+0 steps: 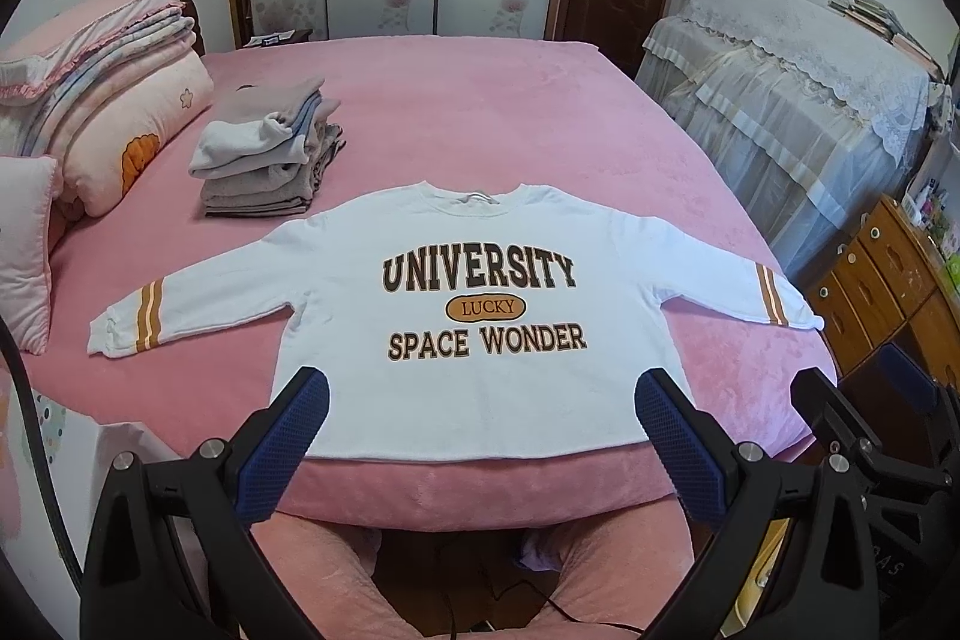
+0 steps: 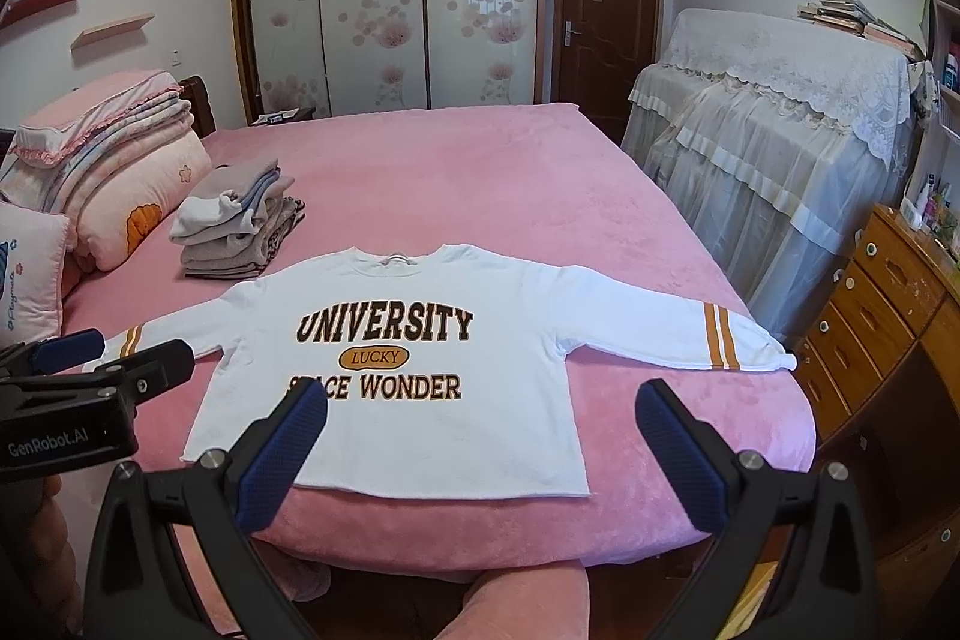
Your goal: Fold small clothes
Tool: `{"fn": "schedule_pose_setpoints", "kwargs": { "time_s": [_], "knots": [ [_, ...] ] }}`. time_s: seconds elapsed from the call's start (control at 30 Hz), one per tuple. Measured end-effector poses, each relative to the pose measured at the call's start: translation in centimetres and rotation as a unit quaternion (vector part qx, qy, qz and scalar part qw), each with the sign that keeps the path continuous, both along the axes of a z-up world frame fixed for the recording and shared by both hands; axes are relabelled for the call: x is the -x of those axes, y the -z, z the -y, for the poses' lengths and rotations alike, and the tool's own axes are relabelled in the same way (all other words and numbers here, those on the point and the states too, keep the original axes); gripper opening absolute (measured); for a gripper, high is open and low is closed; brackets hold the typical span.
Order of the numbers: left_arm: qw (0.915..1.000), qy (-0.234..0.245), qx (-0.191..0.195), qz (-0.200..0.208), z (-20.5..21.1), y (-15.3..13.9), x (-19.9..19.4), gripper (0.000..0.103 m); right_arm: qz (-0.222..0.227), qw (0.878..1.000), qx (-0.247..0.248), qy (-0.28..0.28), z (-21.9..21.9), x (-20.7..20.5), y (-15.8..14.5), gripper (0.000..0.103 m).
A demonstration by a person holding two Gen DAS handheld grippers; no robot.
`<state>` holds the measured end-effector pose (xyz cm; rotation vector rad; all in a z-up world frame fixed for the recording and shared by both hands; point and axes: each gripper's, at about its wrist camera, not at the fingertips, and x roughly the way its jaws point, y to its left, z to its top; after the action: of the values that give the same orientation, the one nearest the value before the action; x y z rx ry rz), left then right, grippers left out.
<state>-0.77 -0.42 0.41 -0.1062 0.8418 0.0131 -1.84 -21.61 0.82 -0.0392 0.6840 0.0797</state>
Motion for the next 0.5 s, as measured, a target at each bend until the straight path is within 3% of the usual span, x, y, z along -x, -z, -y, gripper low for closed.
{"fn": "schedule_pose_setpoints", "kwargs": {
  "time_s": [0.5],
  "knots": [
    [1.0,0.001,-0.007,0.007,0.01,-0.21,0.13,0.101,-0.006,1.0,0.0,-0.009,-0.29,-0.35,0.06,0.103]
  ]
}}
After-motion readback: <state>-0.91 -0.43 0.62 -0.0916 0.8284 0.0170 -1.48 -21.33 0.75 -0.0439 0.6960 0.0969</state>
